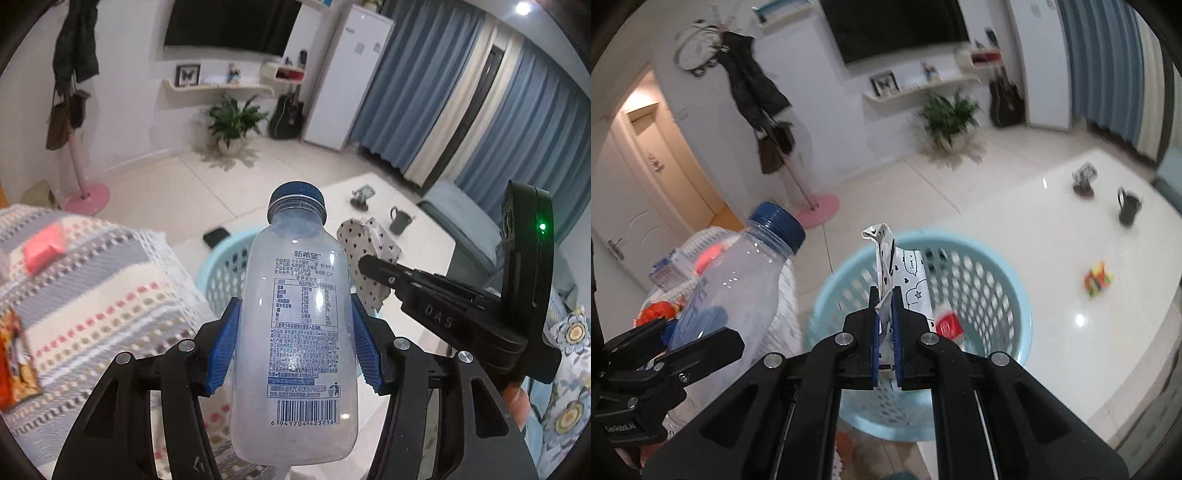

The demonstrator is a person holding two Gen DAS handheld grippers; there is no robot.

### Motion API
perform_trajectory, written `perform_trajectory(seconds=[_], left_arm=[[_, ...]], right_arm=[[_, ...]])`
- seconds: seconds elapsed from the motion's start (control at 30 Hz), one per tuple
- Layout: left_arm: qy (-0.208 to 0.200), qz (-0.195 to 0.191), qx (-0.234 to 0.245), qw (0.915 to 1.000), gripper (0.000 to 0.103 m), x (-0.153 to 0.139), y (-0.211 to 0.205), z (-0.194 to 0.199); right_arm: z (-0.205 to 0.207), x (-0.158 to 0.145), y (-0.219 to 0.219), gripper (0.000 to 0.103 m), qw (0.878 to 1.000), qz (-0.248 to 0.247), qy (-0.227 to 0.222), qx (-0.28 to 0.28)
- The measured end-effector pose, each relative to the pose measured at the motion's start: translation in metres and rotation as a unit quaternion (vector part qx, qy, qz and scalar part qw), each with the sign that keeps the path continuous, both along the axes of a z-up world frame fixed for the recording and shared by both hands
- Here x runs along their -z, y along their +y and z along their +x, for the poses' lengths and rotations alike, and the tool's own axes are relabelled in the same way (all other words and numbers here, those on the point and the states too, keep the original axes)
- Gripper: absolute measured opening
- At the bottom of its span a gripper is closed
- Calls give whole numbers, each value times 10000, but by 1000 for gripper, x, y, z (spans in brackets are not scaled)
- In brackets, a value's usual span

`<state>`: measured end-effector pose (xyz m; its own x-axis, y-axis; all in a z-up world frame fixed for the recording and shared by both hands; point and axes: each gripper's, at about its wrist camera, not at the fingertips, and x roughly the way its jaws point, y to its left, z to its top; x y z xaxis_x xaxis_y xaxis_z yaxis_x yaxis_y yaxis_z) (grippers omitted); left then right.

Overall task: Collect trash
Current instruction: 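Carry the clear bottle and dotted wrapper over the blue basket and release both, then move both tools back toward the tiger-print box and orange bag on the table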

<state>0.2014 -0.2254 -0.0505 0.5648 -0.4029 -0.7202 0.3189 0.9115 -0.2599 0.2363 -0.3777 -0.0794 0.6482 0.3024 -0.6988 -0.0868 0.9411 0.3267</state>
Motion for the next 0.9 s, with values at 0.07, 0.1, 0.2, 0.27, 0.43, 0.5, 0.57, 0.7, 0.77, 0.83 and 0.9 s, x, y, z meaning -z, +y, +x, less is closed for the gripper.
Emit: perform_trajectory(seconds=[0.07,0.1,0.2,0.27,0.43,0.5,0.57,0.7,0.77,0.83,0.9], left_arm=[[93,59,-12,9999,55,9,-2,1],[165,65,3,9998,55,16,-4,4],[302,77,-74,9995,55,26,-5,11],[361,57,-142,9992,57,31,-3,15],[297,-37,-155,9994,65,29,2,16],[289,-50,-165,9994,66,27,3,12],[295,-84,-180,9994,66,27,5,9],[269,-103,-220,9993,66,26,13,0],[268,-153,-255,9992,66,25,20,-4],[252,-210,-313,9990,66,24,27,-10],[213,-267,-400,9986,66,21,37,-18]], right_arm=[[4,19,-6,4,9994,79,323,85],[6,26,-9,4,9990,118,422,116],[8,38,-14,5,9978,242,592,186],[8,42,-16,5,9971,298,665,198],[5,49,-23,11,9959,405,768,247],[4,50,-24,11,9949,548,819,209],[2,51,-23,12,9949,528,827,224],[-1,51,-18,26,9946,510,877,207],[-3,49,-14,37,9952,448,842,215],[-5,44,-8,41,9958,436,784,171],[-7,38,-2,41,9964,409,734,95]])
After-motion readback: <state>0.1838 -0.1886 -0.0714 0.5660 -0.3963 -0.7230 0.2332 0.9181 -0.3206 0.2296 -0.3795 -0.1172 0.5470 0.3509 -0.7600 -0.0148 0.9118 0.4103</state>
